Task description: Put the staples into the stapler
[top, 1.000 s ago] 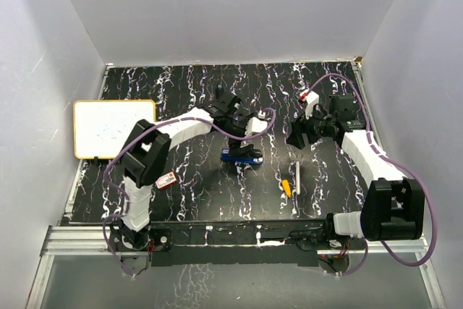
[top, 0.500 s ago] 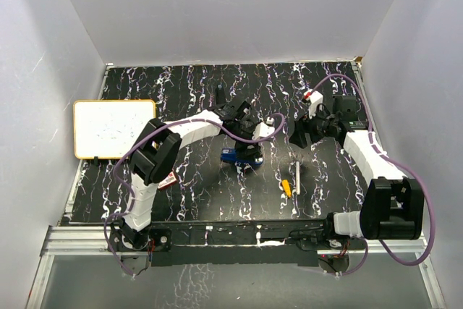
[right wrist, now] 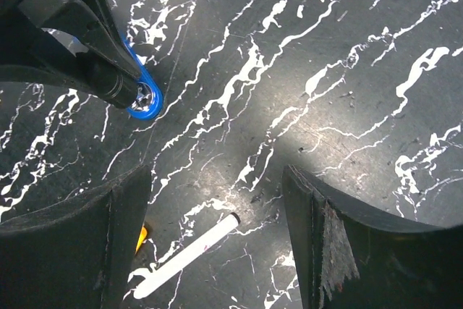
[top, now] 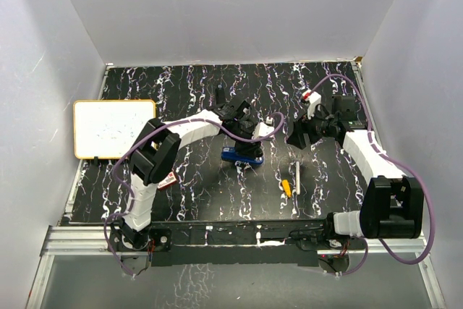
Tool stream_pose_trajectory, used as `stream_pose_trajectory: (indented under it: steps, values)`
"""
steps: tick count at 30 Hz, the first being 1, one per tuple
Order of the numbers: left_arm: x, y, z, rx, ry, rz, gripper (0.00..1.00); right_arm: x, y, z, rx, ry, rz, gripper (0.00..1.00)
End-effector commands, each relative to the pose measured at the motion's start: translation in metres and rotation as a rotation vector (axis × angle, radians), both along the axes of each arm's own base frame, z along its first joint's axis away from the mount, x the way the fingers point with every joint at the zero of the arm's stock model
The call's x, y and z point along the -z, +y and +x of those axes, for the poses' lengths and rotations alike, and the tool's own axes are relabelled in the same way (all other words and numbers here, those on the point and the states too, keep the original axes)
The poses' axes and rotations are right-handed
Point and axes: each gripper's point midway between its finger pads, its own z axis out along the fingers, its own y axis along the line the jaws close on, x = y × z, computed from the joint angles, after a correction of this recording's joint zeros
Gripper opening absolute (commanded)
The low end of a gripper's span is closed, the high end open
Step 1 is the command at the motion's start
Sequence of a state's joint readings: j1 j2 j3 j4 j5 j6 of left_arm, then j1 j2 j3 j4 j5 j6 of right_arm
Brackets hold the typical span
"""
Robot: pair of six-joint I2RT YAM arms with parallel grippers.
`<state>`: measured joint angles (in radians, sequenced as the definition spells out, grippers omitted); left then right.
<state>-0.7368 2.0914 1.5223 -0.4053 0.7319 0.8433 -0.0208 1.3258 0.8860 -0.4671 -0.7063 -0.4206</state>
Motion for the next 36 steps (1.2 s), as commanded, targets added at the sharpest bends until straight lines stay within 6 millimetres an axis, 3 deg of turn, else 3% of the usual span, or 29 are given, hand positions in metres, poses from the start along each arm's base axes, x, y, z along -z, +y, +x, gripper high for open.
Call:
stream_pose_trajectory:
  steps: [1,9,17,25,29,36]
  values:
    - [-0.067,-0.002,-0.018,0.094,-0.048,-0.121,0.00,-0.019,0.015,-0.002,-0.088,-0.095,0.067,0.76]
    - [-0.124,0.010,-0.021,0.077,-0.136,-0.198,0.00,-0.031,0.079,-0.033,-0.312,-0.294,0.129,0.76]
    - [-0.158,0.019,-0.028,0.025,-0.112,-0.257,0.00,-0.030,0.120,-0.036,-0.429,-0.287,0.225,0.79]
    - [-0.161,0.017,-0.029,0.012,-0.093,-0.278,0.00,-0.046,0.138,-0.037,-0.453,-0.292,0.307,0.74]
    - [-0.162,0.017,-0.031,0.019,-0.090,-0.288,0.00,-0.043,0.140,-0.041,-0.467,-0.290,0.310,0.70]
    - [-0.160,0.016,-0.036,0.044,-0.068,-0.308,0.00,-0.022,0.130,-0.034,-0.454,-0.318,0.213,0.40]
